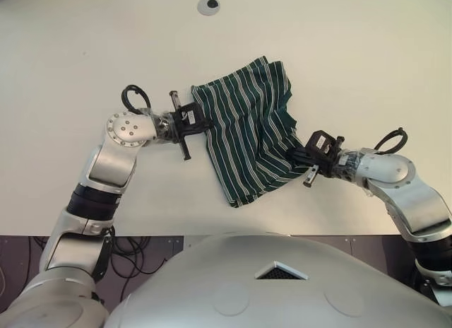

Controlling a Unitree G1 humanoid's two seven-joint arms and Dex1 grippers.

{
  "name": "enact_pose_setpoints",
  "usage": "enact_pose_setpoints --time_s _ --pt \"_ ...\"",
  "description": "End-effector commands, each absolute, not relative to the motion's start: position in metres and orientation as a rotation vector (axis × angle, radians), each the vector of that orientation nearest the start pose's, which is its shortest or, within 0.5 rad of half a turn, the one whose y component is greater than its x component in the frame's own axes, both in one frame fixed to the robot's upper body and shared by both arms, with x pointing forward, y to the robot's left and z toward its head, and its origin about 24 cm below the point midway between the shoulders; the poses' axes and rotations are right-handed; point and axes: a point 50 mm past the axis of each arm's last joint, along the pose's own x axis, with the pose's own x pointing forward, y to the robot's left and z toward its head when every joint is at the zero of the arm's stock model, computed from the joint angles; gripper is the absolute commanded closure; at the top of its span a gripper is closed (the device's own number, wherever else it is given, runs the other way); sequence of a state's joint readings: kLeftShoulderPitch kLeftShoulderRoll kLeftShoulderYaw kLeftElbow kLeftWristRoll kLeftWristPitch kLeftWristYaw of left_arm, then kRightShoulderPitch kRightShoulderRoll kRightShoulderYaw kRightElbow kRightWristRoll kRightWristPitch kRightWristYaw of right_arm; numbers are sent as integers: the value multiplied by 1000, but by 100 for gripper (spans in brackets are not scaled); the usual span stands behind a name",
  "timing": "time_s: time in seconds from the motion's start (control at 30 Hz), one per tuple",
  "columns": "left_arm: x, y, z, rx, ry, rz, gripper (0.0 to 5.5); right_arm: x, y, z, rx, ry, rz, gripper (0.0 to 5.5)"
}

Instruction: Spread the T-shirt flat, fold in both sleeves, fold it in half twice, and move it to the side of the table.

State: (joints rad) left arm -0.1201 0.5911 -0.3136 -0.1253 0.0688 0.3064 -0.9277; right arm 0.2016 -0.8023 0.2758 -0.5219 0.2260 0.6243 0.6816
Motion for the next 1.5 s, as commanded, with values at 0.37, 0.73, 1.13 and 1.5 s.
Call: enact_pose_setpoints --time_s 0.37,0.73,1.13,1.5 --pt "282 173 14 699 527 -954 550 120 -169 35 -358 766 1009 545" --pt "256 176 81 435 -18 -1066 444 163 -192 109 -159 314 738 445" --pt "170 229 38 1006 287 -1351 314 133 -234 57 -931 434 1048 299" --pt "158 196 30 1029 215 -1511 314 126 -207 38 -1068 298 1269 299"
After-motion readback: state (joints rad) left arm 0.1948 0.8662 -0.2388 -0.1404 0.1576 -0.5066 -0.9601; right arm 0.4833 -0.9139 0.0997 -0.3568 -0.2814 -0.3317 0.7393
